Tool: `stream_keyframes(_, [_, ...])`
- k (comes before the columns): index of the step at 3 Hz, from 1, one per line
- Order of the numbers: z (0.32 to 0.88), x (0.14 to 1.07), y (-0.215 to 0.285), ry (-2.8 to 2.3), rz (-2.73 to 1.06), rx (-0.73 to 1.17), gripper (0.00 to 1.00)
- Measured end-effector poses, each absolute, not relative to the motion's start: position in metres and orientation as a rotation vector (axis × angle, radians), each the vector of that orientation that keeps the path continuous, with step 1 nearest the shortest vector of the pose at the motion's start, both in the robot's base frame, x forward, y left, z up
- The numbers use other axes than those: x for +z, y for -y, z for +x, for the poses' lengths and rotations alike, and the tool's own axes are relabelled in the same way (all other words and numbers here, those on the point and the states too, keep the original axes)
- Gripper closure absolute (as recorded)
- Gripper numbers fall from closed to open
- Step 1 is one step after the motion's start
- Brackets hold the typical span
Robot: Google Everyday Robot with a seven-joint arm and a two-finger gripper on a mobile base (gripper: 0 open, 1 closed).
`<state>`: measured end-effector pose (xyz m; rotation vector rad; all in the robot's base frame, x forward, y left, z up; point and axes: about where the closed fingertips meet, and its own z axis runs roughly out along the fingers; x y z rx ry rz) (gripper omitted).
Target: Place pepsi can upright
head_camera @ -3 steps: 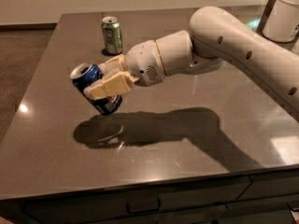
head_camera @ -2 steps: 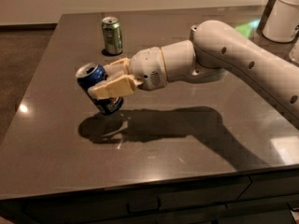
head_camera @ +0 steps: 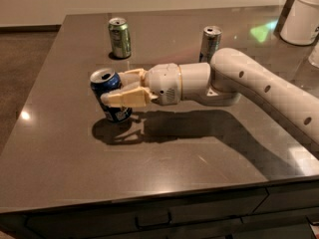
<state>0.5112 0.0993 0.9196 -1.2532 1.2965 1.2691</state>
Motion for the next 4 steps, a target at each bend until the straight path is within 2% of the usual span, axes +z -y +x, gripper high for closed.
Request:
stream_keyframes(1, [0.517,0.915,-0.096,-1.251,-1.221,1.294,0.82])
stream_keyframes(4, [0.522,0.908,-0.079,-1.198,-1.208,1.283,0.12])
